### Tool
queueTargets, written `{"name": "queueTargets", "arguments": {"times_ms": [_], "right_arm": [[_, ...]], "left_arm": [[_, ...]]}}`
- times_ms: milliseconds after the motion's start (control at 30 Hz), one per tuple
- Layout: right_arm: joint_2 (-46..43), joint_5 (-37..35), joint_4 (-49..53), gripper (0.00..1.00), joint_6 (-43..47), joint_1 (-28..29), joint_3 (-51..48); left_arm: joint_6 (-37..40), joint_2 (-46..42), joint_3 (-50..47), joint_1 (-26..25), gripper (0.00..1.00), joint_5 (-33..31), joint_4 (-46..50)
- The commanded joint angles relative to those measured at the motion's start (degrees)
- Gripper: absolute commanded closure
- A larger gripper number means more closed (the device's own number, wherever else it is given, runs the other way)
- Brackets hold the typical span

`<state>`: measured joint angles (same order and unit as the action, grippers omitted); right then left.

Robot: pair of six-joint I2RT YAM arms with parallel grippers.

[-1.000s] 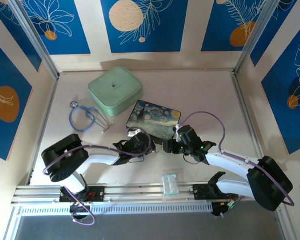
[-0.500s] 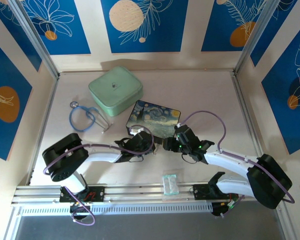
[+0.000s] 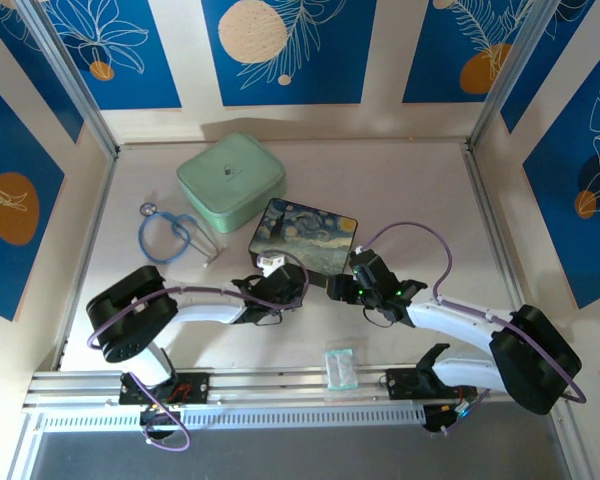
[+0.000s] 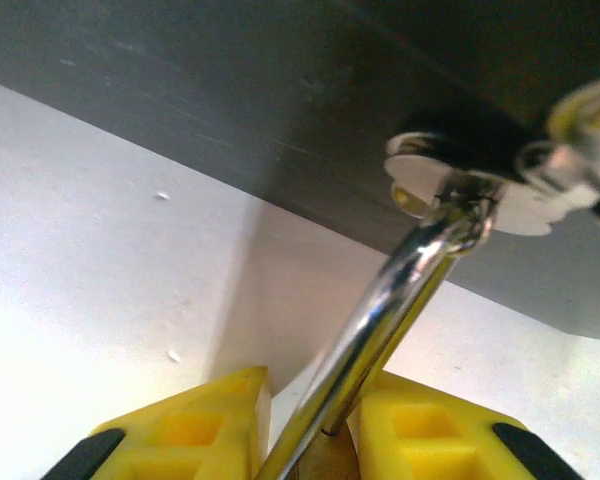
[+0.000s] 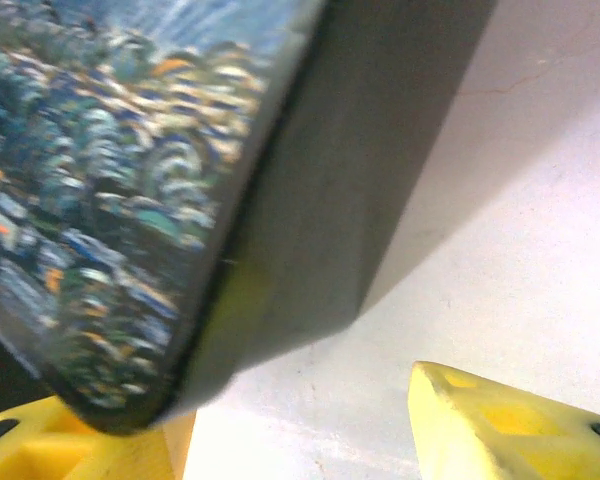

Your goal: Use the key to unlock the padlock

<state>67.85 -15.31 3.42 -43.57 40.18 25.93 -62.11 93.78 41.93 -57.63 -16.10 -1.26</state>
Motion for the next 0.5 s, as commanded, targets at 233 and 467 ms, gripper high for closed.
{"name": "queueTargets", "arguments": {"times_ms": [233,467], "right_arm": [[2.35,-1.43,-1.05,0.42,-0.47,-0.63,1.4],[2.37,-1.8,-0.15,0.42,0.24,-0.63,2.01]], "left_arm": [[5.55,1.85,2.12,-0.82,0.76,-9.55,16.28],[6.64,2.28,4.12,-1.68,0.73,-11.88,19.83]]}}
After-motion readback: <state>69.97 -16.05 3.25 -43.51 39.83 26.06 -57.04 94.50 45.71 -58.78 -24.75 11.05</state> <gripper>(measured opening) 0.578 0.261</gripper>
